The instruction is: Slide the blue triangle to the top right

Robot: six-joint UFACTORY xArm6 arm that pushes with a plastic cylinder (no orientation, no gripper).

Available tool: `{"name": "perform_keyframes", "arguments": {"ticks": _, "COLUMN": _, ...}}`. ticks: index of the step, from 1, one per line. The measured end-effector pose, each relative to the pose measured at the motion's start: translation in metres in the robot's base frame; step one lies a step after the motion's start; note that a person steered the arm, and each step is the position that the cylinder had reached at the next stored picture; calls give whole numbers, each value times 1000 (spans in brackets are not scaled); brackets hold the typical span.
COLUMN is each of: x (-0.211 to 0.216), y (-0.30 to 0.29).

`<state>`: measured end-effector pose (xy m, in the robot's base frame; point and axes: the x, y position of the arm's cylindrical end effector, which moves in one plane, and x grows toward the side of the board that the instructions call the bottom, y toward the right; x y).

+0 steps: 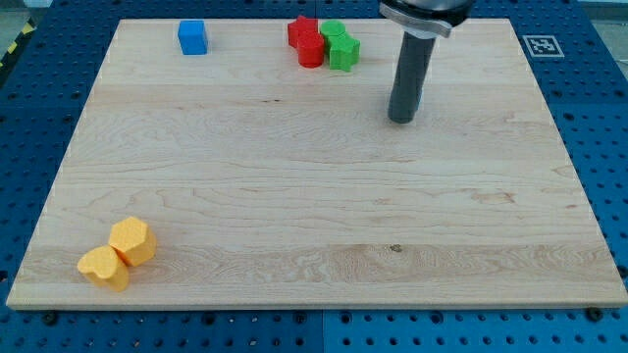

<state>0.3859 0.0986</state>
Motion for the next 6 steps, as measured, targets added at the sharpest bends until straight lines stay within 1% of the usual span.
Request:
{"name": "perform_keyframes", "arguments": {"ticks": 2, "x": -13, "y": 0}}
{"name": "perform_keyframes", "arguments": {"ticks": 3, "x": -34, "y": 0}}
{"name": "perform_keyframes", "arguments": {"ticks": 5, "x": -60, "y": 25}}
{"name": "perform_keyframes", "arguments": {"ticks": 6, "x": -80, "y": 33}}
